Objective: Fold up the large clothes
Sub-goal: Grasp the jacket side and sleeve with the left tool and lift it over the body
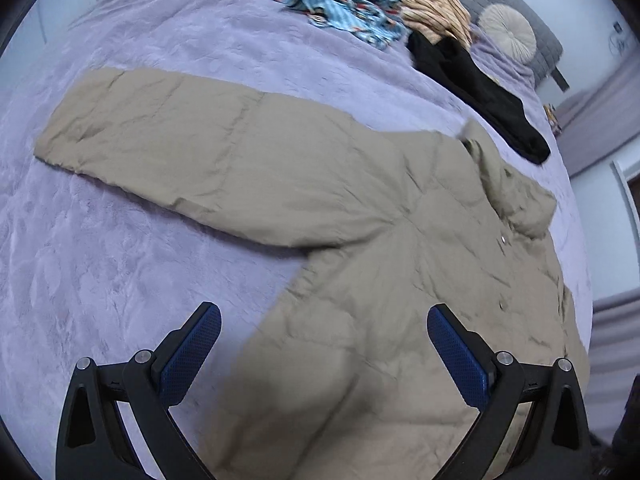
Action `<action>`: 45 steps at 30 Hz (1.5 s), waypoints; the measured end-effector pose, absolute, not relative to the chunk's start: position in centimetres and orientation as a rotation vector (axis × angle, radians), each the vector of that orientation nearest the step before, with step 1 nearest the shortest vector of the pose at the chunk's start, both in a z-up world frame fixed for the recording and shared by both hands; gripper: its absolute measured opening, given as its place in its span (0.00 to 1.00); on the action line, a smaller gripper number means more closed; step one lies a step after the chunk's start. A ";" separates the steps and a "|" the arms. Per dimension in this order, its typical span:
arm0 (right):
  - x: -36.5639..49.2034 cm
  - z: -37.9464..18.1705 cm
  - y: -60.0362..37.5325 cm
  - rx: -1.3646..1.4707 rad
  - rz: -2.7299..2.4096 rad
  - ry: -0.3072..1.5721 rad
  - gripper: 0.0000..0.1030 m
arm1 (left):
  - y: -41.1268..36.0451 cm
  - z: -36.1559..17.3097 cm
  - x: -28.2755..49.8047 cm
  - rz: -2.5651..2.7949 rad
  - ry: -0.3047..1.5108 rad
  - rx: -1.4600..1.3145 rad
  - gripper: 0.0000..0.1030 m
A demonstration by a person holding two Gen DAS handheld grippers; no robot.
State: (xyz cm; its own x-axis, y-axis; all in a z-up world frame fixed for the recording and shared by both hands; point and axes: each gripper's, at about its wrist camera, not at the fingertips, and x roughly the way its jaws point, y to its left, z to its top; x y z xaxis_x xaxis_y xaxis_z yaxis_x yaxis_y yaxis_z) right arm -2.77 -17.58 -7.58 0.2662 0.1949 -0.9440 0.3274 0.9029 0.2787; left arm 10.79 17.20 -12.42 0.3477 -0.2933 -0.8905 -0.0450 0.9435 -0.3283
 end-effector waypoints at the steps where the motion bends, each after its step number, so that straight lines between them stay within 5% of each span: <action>1: -2.6 -8.2 -16.7 0.466 -0.087 1.321 1.00 | 18.9 -13.2 11.6 -0.149 1.196 -0.357 1.00; 8: -0.6 -11.5 -12.2 0.481 -0.024 1.352 1.00 | 29.6 -19.8 16.5 -0.011 1.171 -0.650 1.00; 17: 3.1 -12.5 -8.3 0.479 0.048 1.286 1.00 | 33.6 -20.8 23.8 0.048 1.061 -0.593 1.00; 18: 3.6 -12.6 -8.1 0.476 0.052 1.280 1.00 | 33.5 -20.5 24.5 0.068 1.049 -0.582 0.95; 22: 5.6 -12.5 -7.3 0.463 0.067 1.252 1.00 | 33.2 -20.0 26.0 0.087 1.065 -0.505 0.12; 27: 8.9 -11.9 -6.8 0.469 0.081 1.184 0.99 | 32.3 -15.5 24.7 0.005 0.959 -0.404 0.06; 28: 9.6 -11.8 -6.6 0.477 0.081 1.159 0.96 | 31.8 -14.2 24.3 -0.012 0.930 -0.370 0.06; 29: 10.3 -11.8 -6.4 0.485 0.082 1.137 0.80 | 31.4 -13.0 23.9 -0.030 0.906 -0.343 0.06; 30: 11.2 -12.0 -6.1 0.498 0.093 1.131 0.45 | 30.9 -11.8 23.3 -0.050 0.880 -0.317 0.06; 32: 13.2 -13.4 -5.4 0.566 0.133 1.154 0.15 | 29.6 -9.5 22.7 -0.093 0.835 -0.268 0.06; 45: 17.4 -20.8 0.4 0.671 0.247 1.256 0.13 | 15.6 -3.2 19.9 -0.472 0.763 -0.118 0.06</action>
